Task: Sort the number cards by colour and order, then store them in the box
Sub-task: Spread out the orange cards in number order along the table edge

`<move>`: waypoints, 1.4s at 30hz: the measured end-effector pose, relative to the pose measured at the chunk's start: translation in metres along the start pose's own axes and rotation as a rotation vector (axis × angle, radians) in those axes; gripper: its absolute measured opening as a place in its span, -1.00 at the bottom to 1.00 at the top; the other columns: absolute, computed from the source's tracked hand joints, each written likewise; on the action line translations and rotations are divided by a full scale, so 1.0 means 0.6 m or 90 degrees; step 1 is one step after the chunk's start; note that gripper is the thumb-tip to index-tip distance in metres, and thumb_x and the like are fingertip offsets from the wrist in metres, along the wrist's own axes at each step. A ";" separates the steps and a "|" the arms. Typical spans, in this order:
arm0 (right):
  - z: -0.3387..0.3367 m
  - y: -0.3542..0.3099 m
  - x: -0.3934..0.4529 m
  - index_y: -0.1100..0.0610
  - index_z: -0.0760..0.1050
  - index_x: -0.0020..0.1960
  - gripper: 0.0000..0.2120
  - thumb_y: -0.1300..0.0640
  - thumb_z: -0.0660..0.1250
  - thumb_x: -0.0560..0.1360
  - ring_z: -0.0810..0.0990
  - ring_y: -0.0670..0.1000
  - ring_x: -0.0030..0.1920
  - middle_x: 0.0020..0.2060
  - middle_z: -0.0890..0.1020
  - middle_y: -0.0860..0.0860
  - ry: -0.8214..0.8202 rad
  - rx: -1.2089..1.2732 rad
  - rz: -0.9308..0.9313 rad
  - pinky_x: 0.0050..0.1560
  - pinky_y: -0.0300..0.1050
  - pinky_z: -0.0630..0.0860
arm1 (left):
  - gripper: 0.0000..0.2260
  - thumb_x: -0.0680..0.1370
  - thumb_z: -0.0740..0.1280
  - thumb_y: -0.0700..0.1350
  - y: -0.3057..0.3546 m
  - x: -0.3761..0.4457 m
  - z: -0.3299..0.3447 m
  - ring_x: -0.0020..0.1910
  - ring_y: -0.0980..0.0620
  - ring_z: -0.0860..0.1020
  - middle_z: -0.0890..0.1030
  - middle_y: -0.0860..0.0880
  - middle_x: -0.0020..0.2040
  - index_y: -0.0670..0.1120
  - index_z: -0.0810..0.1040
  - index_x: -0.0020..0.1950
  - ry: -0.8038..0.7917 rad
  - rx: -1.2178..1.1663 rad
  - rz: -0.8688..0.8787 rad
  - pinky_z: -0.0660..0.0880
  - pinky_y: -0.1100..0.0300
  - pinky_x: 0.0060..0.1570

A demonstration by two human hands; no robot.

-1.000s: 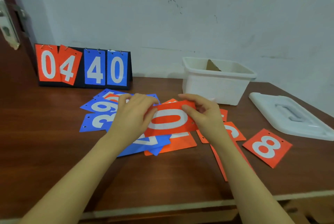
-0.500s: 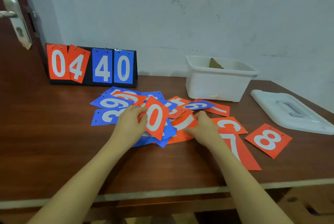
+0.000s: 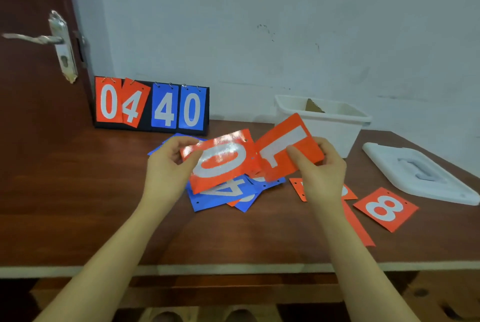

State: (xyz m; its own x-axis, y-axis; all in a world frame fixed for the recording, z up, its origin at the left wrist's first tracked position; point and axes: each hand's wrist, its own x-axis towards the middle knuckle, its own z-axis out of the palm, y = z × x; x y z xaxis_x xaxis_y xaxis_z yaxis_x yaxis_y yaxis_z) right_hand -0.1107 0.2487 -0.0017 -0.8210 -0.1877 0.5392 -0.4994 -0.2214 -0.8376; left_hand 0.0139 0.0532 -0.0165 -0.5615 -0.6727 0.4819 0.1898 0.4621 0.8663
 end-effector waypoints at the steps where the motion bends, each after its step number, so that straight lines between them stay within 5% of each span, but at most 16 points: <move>1: 0.008 0.006 -0.004 -0.08 0.59 -0.26 -0.73 0.31 0.42 0.39 0.61 -0.15 -0.30 -0.36 0.65 -0.17 0.014 0.017 0.005 -0.26 -0.25 0.56 | -0.82 0.50 0.36 -0.11 -0.005 -0.004 -0.017 -0.14 0.34 0.56 0.55 0.25 -0.10 0.20 0.50 -0.09 0.016 0.014 -0.005 0.49 0.41 -0.27; 6: 0.082 0.022 -0.036 0.06 0.61 -0.13 -0.83 0.31 0.42 0.39 0.67 -0.04 -0.21 -0.23 0.71 -0.04 -0.104 0.094 0.109 -0.24 -0.18 0.59 | -0.80 0.50 0.35 -0.15 -0.038 -0.015 -0.117 -0.05 0.11 0.57 0.59 0.04 -0.04 0.11 0.52 0.06 -0.062 0.112 -0.018 0.50 0.28 -0.17; 11: 0.167 0.034 -0.073 0.03 0.54 -0.03 -0.76 0.24 0.47 0.37 0.70 0.02 -0.16 -0.12 0.71 0.00 -0.219 0.045 0.186 -0.22 -0.11 0.62 | -0.64 0.39 0.45 -0.12 -0.062 0.007 -0.196 -0.11 0.20 0.50 0.51 0.20 -0.17 0.20 0.42 0.06 -0.163 0.295 -0.040 0.38 0.38 -0.17; 16: 0.216 0.051 -0.102 -0.12 0.47 -0.01 -0.67 0.21 0.47 0.37 0.69 0.00 -0.16 -0.07 0.68 -0.04 -0.226 0.023 0.210 -0.26 -0.08 0.62 | -0.70 0.49 0.33 -0.17 -0.107 0.021 -0.210 0.12 0.06 0.48 0.55 0.07 0.09 0.02 0.50 0.21 -0.240 0.446 -0.004 0.36 0.31 0.04; 19: 0.232 0.057 -0.108 -0.25 0.43 -0.01 -0.48 0.35 0.43 0.35 0.66 -0.03 -0.13 -0.10 0.61 -0.17 -0.191 0.022 0.158 -0.27 -0.07 0.62 | -0.79 0.52 0.28 -0.24 -0.123 0.009 -0.232 0.04 -0.06 0.53 0.56 -0.10 0.03 -0.16 0.59 0.13 -0.014 0.447 0.029 0.32 0.33 0.05; 21: 0.251 0.059 -0.109 -0.20 0.47 -0.10 -0.61 0.31 0.42 0.37 0.61 -0.02 -0.04 -0.09 0.58 -0.20 -0.165 -0.053 0.105 -0.12 -0.01 0.59 | -0.80 0.52 0.28 -0.22 -0.129 -0.008 -0.251 -0.03 -0.15 0.55 0.55 -0.18 0.02 -0.23 0.60 0.10 0.082 0.490 0.029 0.43 0.15 0.04; 23: 0.277 0.064 -0.112 -0.10 0.53 -0.15 -0.79 0.22 0.40 0.41 0.57 -0.04 0.02 -0.09 0.60 -0.19 -0.148 -0.140 0.082 0.04 0.03 0.54 | -0.73 0.54 0.26 -0.06 -0.141 -0.026 -0.270 -0.01 -0.18 0.53 0.52 -0.21 0.06 -0.21 0.60 0.08 0.051 0.619 -0.032 0.45 0.01 0.03; 26: 0.314 0.071 -0.126 -0.04 0.55 -0.01 -0.84 0.18 0.36 0.46 0.53 -0.02 0.09 0.03 0.58 -0.07 -0.190 -0.195 0.085 0.11 -0.04 0.49 | -0.58 0.54 0.13 0.20 -0.144 -0.043 -0.300 0.35 -0.16 0.26 0.31 -0.19 0.38 -0.02 0.50 0.24 -0.050 0.766 -0.194 0.22 -0.05 0.31; 28: 0.331 0.072 -0.135 0.01 0.51 0.16 -0.72 0.21 0.32 0.47 0.50 -0.01 0.13 0.12 0.53 -0.02 -0.256 -0.222 0.069 0.09 -0.17 0.41 | -0.58 0.56 0.10 0.18 -0.151 -0.053 -0.318 0.48 -0.06 0.04 0.09 -0.07 0.52 0.06 0.33 0.37 -0.102 0.695 -0.119 0.03 -0.04 0.40; 30: 0.338 0.072 -0.140 0.02 0.45 0.26 -0.63 0.18 0.33 0.47 0.44 0.02 0.21 0.18 0.46 0.01 -0.326 -0.296 0.053 0.14 -0.19 0.34 | -0.63 0.59 0.05 0.12 -0.149 -0.065 -0.329 0.48 0.12 0.02 0.10 0.12 0.52 0.19 0.22 0.41 -0.222 0.624 0.022 -0.02 0.07 0.39; 32: 0.338 0.077 -0.143 -0.06 0.44 0.28 -0.61 0.03 0.36 0.46 0.36 0.12 0.29 0.23 0.37 0.07 -0.389 -0.494 0.045 0.24 -0.03 0.28 | -0.63 0.60 -0.04 0.13 -0.144 -0.073 -0.336 0.45 0.17 0.10 0.18 0.20 0.48 0.22 0.22 0.41 -0.312 0.627 0.041 0.00 0.12 0.34; 35: 0.324 0.086 -0.150 -0.17 0.42 0.26 -0.60 -0.23 0.25 0.46 0.03 0.20 0.46 0.47 0.10 0.07 -0.435 -0.772 -0.021 0.41 0.15 0.02 | -0.59 0.60 -0.08 0.16 -0.143 -0.074 -0.346 0.38 0.04 0.22 0.26 0.15 0.45 0.16 0.24 0.42 -0.259 0.735 0.023 0.13 0.05 0.26; 37: 0.313 0.090 -0.153 -0.16 0.37 0.32 -0.59 -0.23 0.17 0.51 -0.10 0.05 0.51 0.52 0.03 -0.04 -0.502 -0.713 -0.102 0.43 0.08 -0.11 | -0.56 0.59 -0.09 0.17 -0.142 -0.078 -0.345 0.34 0.00 0.27 0.30 0.11 0.44 0.12 0.21 0.44 -0.242 0.767 0.032 0.19 0.03 0.25; 42: 0.335 0.087 -0.155 -0.19 0.19 0.43 -0.58 -0.15 0.06 0.58 -0.02 -0.17 0.49 0.49 0.14 -0.20 -0.679 -0.507 -0.195 0.39 -0.16 -0.14 | -0.53 0.56 -0.08 0.24 -0.145 -0.081 -0.342 0.40 0.06 0.25 0.32 0.12 0.43 0.13 0.29 0.39 -0.239 0.726 0.027 0.16 0.04 0.34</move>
State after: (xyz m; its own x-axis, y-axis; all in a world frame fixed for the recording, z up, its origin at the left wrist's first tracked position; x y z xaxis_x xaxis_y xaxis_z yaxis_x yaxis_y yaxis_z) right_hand -0.0049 0.0621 -0.0774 -0.2196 -0.9522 0.2125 -0.9417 0.1499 -0.3013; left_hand 0.1903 -0.0730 -0.0884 -0.8079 -0.5212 0.2749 -0.5015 0.8531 0.1437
